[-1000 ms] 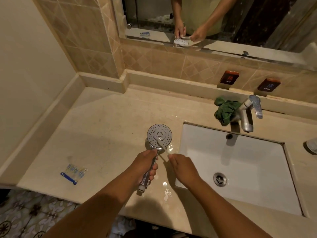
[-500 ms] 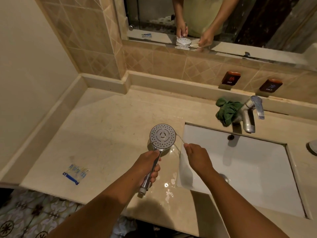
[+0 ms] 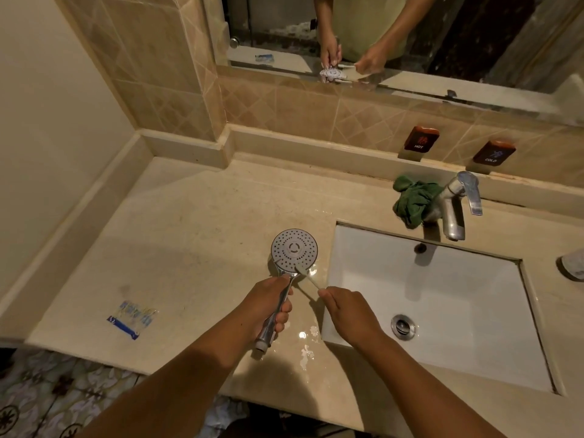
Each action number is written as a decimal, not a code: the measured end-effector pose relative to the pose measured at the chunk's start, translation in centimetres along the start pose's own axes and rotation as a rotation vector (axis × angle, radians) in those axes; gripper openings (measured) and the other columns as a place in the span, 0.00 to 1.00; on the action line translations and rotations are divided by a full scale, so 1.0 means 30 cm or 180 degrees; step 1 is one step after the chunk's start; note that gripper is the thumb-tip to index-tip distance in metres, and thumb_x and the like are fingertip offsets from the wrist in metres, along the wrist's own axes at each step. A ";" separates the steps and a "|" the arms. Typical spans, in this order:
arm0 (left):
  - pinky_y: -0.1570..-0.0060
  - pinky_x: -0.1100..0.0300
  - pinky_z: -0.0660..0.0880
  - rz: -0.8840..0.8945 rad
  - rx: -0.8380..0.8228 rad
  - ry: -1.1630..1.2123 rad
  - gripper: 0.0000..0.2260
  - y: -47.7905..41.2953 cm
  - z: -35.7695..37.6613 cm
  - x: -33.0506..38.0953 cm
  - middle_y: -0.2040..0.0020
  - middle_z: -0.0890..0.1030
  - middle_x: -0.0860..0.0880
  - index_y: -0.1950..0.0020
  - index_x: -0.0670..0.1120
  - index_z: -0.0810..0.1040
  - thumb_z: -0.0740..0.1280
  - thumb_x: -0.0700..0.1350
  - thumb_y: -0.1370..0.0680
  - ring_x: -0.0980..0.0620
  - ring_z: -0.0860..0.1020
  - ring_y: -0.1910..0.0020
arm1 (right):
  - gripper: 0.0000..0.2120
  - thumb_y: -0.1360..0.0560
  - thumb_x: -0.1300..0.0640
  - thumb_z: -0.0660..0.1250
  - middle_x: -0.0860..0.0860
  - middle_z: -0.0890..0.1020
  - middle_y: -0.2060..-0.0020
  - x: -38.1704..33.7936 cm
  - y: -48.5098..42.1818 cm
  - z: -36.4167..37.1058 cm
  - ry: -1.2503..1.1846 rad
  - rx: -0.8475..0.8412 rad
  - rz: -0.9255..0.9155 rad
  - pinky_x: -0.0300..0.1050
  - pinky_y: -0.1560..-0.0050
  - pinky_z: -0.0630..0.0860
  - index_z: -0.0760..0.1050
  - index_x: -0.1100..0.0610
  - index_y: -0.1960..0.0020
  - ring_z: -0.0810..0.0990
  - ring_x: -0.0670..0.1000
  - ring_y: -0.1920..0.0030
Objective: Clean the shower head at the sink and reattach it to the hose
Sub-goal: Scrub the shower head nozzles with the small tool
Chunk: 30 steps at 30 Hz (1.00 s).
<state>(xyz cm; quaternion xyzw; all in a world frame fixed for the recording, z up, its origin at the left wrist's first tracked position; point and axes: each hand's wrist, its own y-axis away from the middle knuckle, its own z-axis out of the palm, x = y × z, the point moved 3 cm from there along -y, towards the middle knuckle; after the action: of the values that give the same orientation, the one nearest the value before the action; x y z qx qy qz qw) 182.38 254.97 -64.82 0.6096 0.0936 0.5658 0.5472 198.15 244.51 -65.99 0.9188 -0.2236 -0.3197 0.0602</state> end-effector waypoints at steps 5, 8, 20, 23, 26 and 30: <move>0.78 0.64 0.71 -0.0181 -0.0212 0.0397 0.16 0.007 -0.014 -0.013 0.74 0.74 0.47 0.57 0.43 0.74 0.60 0.53 0.17 0.51 0.71 0.81 | 0.20 0.17 0.44 0.52 0.45 0.78 0.66 0.023 -0.029 -0.036 -0.0184 0.0160 0.0229 0.40 0.64 0.71 0.74 0.50 0.61 0.77 0.44 0.65; 0.78 0.62 0.74 -0.0236 -0.0373 0.0522 0.15 0.012 -0.020 -0.009 0.71 0.76 0.44 0.54 0.41 0.75 0.61 0.52 0.18 0.49 0.73 0.80 | 0.20 0.16 0.46 0.53 0.43 0.74 0.69 0.032 -0.064 -0.073 -0.0305 0.0329 0.0309 0.38 0.68 0.64 0.67 0.46 0.66 0.73 0.42 0.67; 0.77 0.63 0.71 -0.0082 0.0027 0.0068 0.14 0.014 -0.025 0.004 0.71 0.75 0.45 0.48 0.41 0.72 0.60 0.53 0.17 0.51 0.71 0.80 | 0.20 0.16 0.45 0.52 0.49 0.78 0.65 -0.008 -0.015 -0.033 -0.0118 0.0021 0.0138 0.46 0.60 0.72 0.73 0.51 0.61 0.77 0.49 0.64; 0.78 0.63 0.72 -0.0235 -0.0116 0.0240 0.15 0.014 -0.021 -0.010 0.73 0.76 0.45 0.51 0.41 0.72 0.59 0.53 0.17 0.50 0.72 0.81 | 0.19 0.16 0.45 0.51 0.48 0.79 0.65 -0.040 0.018 0.000 -0.0022 -0.0209 -0.0002 0.43 0.61 0.71 0.72 0.49 0.61 0.78 0.48 0.63; 0.79 0.63 0.73 -0.0322 -0.0275 0.0377 0.15 0.019 -0.016 -0.026 0.74 0.76 0.45 0.53 0.42 0.73 0.59 0.53 0.17 0.50 0.72 0.81 | 0.19 0.16 0.44 0.51 0.46 0.79 0.65 -0.047 0.027 0.018 0.0046 -0.0334 -0.0087 0.39 0.63 0.68 0.71 0.48 0.61 0.77 0.46 0.64; 0.77 0.62 0.71 -0.0196 -0.0091 0.0175 0.15 0.018 -0.021 -0.035 0.71 0.75 0.45 0.49 0.41 0.73 0.62 0.54 0.18 0.50 0.72 0.80 | 0.19 0.16 0.45 0.53 0.46 0.76 0.68 -0.032 -0.013 -0.023 -0.0145 -0.0048 0.0071 0.40 0.64 0.69 0.70 0.47 0.64 0.76 0.46 0.66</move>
<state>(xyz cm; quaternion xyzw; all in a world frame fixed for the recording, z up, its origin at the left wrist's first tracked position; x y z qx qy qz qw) 181.24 254.35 -65.18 0.5829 0.1192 0.5665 0.5703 198.04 245.26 -64.99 0.9082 -0.2327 -0.3416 0.0657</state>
